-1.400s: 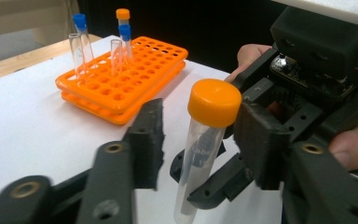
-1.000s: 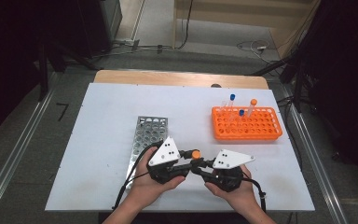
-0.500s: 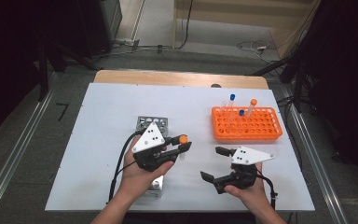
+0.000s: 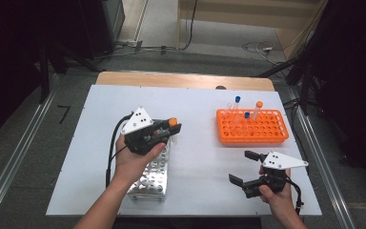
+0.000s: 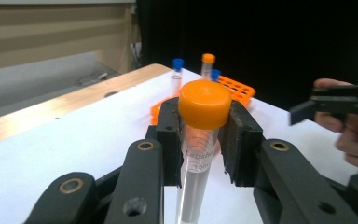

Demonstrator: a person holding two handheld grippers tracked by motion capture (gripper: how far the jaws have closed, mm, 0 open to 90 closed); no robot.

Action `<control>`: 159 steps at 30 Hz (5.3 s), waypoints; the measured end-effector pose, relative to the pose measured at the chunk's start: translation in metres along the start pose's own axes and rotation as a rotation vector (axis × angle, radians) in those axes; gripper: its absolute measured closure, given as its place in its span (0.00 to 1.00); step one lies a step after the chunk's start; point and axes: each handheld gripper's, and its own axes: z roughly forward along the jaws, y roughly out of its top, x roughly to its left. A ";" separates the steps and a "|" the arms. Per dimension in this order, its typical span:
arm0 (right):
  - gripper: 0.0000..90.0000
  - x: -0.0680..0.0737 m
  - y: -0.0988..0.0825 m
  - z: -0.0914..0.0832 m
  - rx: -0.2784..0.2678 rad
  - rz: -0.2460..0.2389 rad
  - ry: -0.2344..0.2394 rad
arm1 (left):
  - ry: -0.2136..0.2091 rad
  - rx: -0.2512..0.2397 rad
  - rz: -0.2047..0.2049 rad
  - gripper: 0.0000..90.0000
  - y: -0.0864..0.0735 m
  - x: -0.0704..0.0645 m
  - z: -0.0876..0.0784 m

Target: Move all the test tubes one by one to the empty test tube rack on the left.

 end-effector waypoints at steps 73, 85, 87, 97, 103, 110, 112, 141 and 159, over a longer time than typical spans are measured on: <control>0.00 -0.033 -0.016 -0.016 -0.013 0.066 -0.076 | 0.155 0.106 -0.137 0.33 -0.027 0.064 0.039; 0.00 -0.041 -0.008 -0.016 -0.028 0.077 -0.098 | 0.095 0.067 -0.150 0.00 -0.032 0.044 0.007; 0.00 -0.043 -0.005 -0.016 -0.038 0.086 -0.100 | 0.080 0.059 -0.152 0.00 -0.034 0.040 0.002; 0.00 -0.061 0.008 -0.016 -0.057 0.094 -0.156 | 0.038 0.036 -0.141 0.00 -0.043 0.019 -0.023; 0.03 -0.084 0.015 -0.011 -0.065 0.120 -0.192 | 0.029 0.030 -0.131 0.00 -0.050 0.008 -0.036; 0.11 -0.112 0.022 -0.001 -0.072 0.167 -0.244 | 0.025 0.026 -0.132 0.00 -0.062 -0.001 -0.045; 0.14 -0.120 0.024 0.003 -0.067 0.183 -0.263 | 0.024 0.027 -0.139 0.00 -0.065 -0.002 -0.045; 0.69 -0.172 0.027 0.061 0.066 0.274 -0.464 | -0.001 0.028 -0.143 0.00 -0.068 -0.005 -0.048; 0.81 -0.172 0.028 0.066 0.065 0.263 -0.531 | -0.001 0.033 -0.138 0.00 -0.068 -0.006 -0.047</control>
